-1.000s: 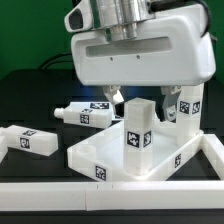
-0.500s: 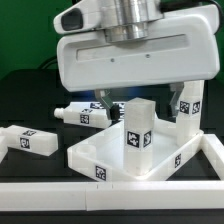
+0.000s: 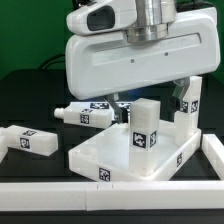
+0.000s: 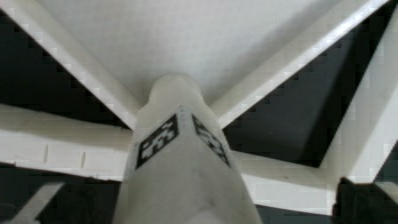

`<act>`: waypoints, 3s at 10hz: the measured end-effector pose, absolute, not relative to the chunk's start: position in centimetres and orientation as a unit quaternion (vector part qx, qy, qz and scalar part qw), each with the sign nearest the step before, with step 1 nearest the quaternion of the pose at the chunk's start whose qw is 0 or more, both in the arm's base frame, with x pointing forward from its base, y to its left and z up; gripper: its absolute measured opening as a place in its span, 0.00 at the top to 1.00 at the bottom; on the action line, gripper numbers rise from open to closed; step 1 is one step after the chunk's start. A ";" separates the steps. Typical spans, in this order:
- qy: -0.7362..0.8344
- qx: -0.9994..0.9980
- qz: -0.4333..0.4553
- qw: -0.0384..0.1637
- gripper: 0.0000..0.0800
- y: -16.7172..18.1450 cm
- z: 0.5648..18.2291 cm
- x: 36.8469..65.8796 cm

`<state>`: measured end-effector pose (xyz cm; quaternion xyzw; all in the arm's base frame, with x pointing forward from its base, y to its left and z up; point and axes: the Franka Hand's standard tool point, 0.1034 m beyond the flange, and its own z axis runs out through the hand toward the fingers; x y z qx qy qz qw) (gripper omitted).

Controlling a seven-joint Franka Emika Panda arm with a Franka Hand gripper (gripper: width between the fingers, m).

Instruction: Assemble desk

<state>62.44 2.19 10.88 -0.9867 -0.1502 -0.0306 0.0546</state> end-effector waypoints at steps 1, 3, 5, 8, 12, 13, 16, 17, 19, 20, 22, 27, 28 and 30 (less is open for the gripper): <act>-0.263 -0.963 -0.043 0.031 0.19 1.8 11.3 63.0; -0.404 -0.913 -0.048 0.012 0.19 1.4 11.8 63.3; -0.377 -0.925 -0.047 0.014 0.19 1.3 11.7 63.3; -0.268 -0.962 -0.044 0.018 0.54 1.0 11.7 63.2; -0.004 -0.999 -0.044 -0.003 0.64 -3.8 11.9 62.3; 0.020 -0.998 -0.053 -0.001 0.64 -4.0 12.1 62.6; 0.119 -0.992 -0.052 0.001 0.64 -4.6 12.0 62.5; 0.182 -0.982 -0.051 0.009 0.64 -4.7 11.9 62.6; 0.219 -0.974 -0.054 0.009 0.63 -5.6 11.7 62.7; 0.216 -0.975 -0.054 0.008 0.63 -5.6 11.7 62.7; 0.216 -0.975 -0.053 0.008 0.43 -5.6 11.7 62.7; 0.253 -0.966 -0.045 0.025 0.19 -3.1 15.1 62.9; 0.251 -0.967 -0.046 0.024 0.19 -3.3 14.8 62.8; 0.251 -0.967 -0.042 0.023 0.19 -3.3 14.4 62.7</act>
Offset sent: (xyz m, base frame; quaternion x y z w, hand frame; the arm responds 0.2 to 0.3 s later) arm 0.0000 0.0000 0.0000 0.0000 0.0000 0.0000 1.0000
